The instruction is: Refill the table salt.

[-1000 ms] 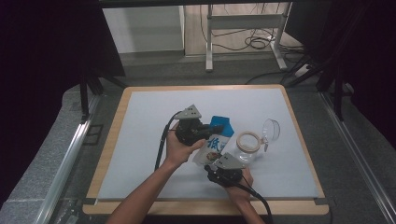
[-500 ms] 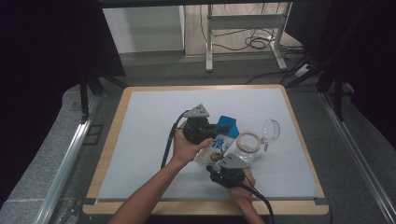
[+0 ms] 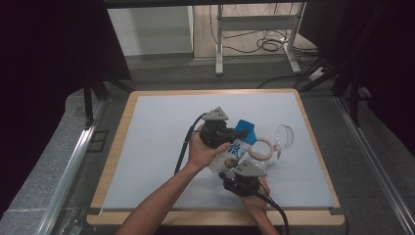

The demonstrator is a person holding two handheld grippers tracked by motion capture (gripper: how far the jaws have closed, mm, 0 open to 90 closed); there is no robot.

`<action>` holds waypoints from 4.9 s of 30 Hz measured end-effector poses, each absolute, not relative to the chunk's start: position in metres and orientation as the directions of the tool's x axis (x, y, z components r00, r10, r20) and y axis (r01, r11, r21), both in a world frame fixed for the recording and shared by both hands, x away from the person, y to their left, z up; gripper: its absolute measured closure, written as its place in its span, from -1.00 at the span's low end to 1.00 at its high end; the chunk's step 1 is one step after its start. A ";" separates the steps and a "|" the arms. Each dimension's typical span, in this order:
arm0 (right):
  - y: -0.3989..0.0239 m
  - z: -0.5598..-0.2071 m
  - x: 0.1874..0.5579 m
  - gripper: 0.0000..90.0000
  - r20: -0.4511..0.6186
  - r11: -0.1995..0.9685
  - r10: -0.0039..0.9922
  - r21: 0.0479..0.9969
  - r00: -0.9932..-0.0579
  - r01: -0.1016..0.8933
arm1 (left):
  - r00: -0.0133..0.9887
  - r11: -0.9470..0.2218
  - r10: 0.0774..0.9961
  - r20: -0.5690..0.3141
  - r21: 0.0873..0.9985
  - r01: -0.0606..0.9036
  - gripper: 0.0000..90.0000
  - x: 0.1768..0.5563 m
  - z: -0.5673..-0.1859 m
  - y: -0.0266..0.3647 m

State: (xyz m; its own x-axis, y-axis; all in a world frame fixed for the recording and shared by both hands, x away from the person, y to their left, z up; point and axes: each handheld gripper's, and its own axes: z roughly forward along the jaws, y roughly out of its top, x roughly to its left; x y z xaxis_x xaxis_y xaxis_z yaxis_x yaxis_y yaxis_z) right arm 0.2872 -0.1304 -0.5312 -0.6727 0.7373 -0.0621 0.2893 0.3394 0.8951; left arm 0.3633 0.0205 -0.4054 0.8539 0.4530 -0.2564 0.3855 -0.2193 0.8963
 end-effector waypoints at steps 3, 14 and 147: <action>-0.131 -0.531 0.287 0.02 -0.054 0.335 0.737 0.895 -0.674 0.294 | 0.855 -0.229 0.452 -0.253 0.894 0.386 1.00 0.365 -0.406 0.018; -0.131 -0.532 0.289 0.02 -0.023 0.310 0.741 0.899 -0.671 0.311 | 0.860 -0.266 0.445 -0.251 0.880 0.395 1.00 0.376 -0.407 0.012; -0.138 -0.512 0.295 -0.04 0.185 0.071 0.732 0.936 -0.655 0.343 | 0.865 -0.456 0.494 -0.088 0.820 0.345 1.00 0.389 -0.380 -0.042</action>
State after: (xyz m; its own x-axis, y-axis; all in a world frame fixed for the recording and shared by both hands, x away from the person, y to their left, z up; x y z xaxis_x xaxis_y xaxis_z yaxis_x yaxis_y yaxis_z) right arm 0.2954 -0.1375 -0.5117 -0.6552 0.7325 0.1849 0.3435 0.0708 0.9365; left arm 0.3887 -0.0418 -0.3799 0.8650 0.4939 -0.0885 0.3445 -0.4564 0.8203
